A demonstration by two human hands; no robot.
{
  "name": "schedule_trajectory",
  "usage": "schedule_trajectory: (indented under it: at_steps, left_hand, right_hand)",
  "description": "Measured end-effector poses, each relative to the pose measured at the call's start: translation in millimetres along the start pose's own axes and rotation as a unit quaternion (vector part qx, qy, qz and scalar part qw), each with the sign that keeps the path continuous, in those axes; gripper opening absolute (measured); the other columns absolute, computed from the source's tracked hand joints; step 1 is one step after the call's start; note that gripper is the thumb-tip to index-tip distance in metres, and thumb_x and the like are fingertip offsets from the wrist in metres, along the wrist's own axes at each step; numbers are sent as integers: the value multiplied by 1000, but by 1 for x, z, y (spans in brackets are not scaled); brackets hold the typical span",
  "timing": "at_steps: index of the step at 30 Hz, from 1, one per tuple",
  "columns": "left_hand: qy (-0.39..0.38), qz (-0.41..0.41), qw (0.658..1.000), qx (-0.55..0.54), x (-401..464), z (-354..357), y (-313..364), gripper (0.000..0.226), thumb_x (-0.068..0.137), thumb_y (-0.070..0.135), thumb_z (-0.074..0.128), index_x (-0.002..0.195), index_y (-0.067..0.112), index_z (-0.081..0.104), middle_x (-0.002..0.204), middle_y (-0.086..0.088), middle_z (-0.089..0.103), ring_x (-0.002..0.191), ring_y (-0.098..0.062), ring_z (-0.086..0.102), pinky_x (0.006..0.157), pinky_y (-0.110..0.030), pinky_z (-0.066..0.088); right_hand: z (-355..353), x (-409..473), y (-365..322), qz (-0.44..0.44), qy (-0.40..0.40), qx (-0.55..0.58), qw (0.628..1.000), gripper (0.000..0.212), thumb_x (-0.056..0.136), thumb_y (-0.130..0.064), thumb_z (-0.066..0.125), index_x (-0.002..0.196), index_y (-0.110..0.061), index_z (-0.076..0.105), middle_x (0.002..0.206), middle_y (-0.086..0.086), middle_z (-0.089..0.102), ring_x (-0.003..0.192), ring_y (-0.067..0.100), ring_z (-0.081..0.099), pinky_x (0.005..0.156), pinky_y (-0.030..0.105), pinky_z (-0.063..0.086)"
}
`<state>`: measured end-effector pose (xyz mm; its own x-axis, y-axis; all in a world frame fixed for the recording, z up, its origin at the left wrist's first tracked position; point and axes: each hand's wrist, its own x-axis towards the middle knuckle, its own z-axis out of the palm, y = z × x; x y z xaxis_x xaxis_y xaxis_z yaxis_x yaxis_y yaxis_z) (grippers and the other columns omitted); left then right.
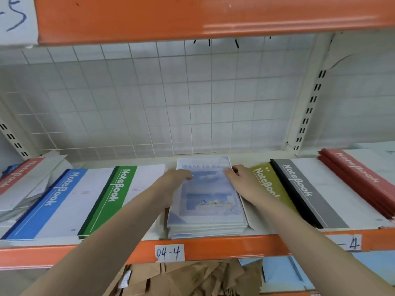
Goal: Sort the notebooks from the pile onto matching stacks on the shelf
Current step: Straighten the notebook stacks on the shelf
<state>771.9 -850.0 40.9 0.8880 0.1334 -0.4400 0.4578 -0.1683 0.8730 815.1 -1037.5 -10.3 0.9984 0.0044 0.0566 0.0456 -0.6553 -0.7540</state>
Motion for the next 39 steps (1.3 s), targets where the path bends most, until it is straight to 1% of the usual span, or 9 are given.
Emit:
schedule_trajectory:
  at_steps: [9, 13, 15, 17, 21, 28, 33, 36, 39]
  left_hand:
    - [71, -60, 995, -24, 6, 13, 20, 61, 92, 37, 60, 142, 10, 36, 145, -9, 33, 129, -30, 35, 101, -39, 29]
    - [59, -102, 990, -77, 0, 2, 31, 74, 72, 48, 78, 127, 5, 52, 99, -9, 48, 86, -25, 49, 88, -35, 42]
    - [6, -65, 996, -69, 2, -1, 40, 61, 71, 42, 81, 116, 7, 61, 96, -9, 56, 86, -27, 57, 93, -40, 49]
    - [-53, -17, 998, -44, -8, 7, 49, 35, 79, 28, 75, 106, 7, 66, 88, -9, 68, 76, -24, 67, 76, -36, 58]
    - [-21, 51, 998, 5, -20, 18, 54, 32, 82, 19, 72, 110, 5, 65, 82, -7, 69, 57, -16, 67, 47, -21, 51]
    - [35, 204, 978, -11, -46, -16, 67, 29, 76, 13, 74, 100, -2, 65, 79, -14, 69, 63, -25, 67, 54, -26, 53]
    - [-42, 329, 937, -106, -49, -36, 50, 63, 60, 20, 74, 118, 4, 58, 102, -11, 72, 85, -25, 70, 65, -32, 55]
    - [-72, 336, 935, -85, -34, -39, 30, 76, 60, 26, 75, 129, 8, 47, 116, -8, 67, 100, -23, 68, 73, -30, 55]
    - [-88, 331, 939, 15, -21, -43, 8, 80, 69, 28, 76, 137, 8, 40, 127, -5, 61, 116, -21, 60, 85, -24, 52]
  right_hand:
    - [-7, -20, -1, 1, 2, 135, 991, 41, 97, -32, 46, 112, 5, 57, 112, 20, 61, 104, 33, 57, 93, 42, 43]
    - [-8, -20, 0, 16, -5, 183, 983, 32, 97, -27, 46, 113, -2, 57, 112, 16, 61, 102, 28, 57, 91, 39, 43]
    - [-11, -20, 1, 19, -3, 211, 977, 35, 96, -21, 46, 112, 9, 55, 115, 26, 57, 106, 38, 54, 93, 44, 42]
    - [-15, -20, 1, 28, -7, 245, 969, 34, 96, -17, 46, 113, 12, 54, 117, 29, 55, 109, 38, 52, 91, 41, 42]
    - [-20, -19, 5, 41, -20, 292, 955, 27, 97, -25, 48, 118, -10, 56, 118, 9, 59, 89, 8, 55, 70, 21, 42]
    - [-37, -8, -4, 57, -27, 364, 929, 49, 94, -54, 40, 124, -18, 53, 127, -1, 58, 117, 15, 53, 109, 39, 35]
    - [-45, -20, -46, -88, -151, 467, 867, 81, 64, -70, 61, 128, -21, 52, 122, -2, 66, 111, 13, 62, 92, 32, 51]
    - [-43, -26, -52, -110, -95, 480, 865, 68, 60, -59, 79, 114, -23, 59, 107, -3, 72, 99, 15, 68, 77, 28, 56]
    - [-35, -33, -45, -114, -53, 432, 893, 83, 45, -71, 79, 113, -28, 57, 110, -4, 69, 104, 15, 66, 87, 37, 53]
